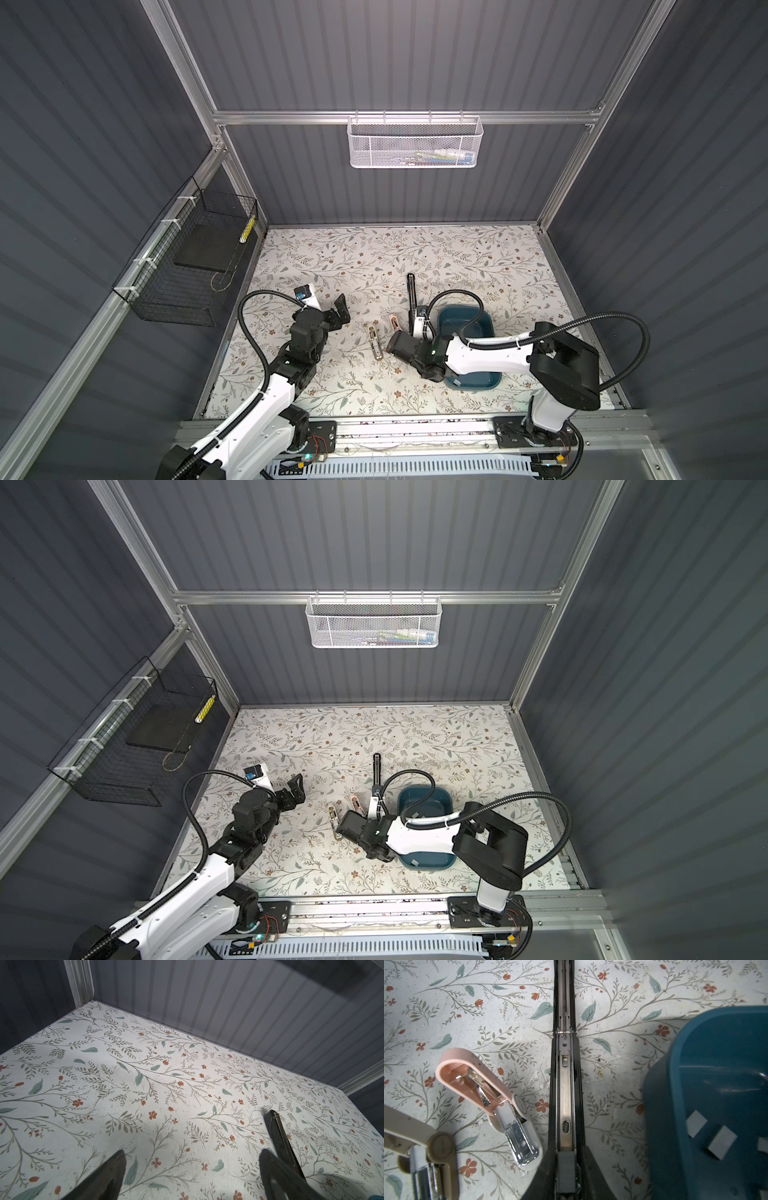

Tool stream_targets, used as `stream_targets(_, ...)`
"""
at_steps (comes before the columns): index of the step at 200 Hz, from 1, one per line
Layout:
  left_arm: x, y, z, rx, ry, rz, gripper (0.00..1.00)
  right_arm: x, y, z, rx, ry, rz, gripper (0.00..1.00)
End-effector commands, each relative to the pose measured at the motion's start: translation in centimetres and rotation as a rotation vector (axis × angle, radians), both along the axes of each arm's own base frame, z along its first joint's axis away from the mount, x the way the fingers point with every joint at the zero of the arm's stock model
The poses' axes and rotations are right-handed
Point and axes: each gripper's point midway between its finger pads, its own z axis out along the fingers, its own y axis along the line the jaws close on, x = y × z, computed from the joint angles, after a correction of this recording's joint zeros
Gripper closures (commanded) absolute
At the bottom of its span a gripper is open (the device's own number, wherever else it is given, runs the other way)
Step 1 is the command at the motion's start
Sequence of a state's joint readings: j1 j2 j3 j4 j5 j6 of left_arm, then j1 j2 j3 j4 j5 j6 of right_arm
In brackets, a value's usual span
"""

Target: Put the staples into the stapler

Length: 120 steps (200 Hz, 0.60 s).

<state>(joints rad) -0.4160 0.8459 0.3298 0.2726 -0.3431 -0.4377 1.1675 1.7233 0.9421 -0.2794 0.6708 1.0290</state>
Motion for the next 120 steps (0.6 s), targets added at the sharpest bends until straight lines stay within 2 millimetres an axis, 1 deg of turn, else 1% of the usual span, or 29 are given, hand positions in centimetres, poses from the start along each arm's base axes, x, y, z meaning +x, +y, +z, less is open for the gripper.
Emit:
stream_targets(1, 0.4, 0.2, 2.1, -0.018, -0.045, 0.018, 0.0, -0.3, -1.4, -1.2, -0.054, 0.021, -0.014, 0.74)
stream_targets(38, 0.4, 0.3, 2.1, -0.017, -0.046, 0.019, 0.0, -0.4, -1.4, -1.2, -0.05, 0.022, -0.011, 0.68)
stream_targets(66, 0.4, 0.3, 2.1, -0.016, -0.046, 0.02, 0.0, -0.5, -1.0, -0.7, -0.018, 0.016, 0.02, 0.66)
stream_targets(90, 0.5, 0.2, 2.0, -0.018, -0.044, 0.017, 0.0, -0.5, -0.6, 0.5, 0.012, -0.004, 0.047, 0.62)
stream_targets(120, 0.5, 0.1, 2.1, -0.018, -0.043, 0.014, 0.0, -0.4, -1.1, 2.6, 0.033, -0.041, 0.054, 0.6)
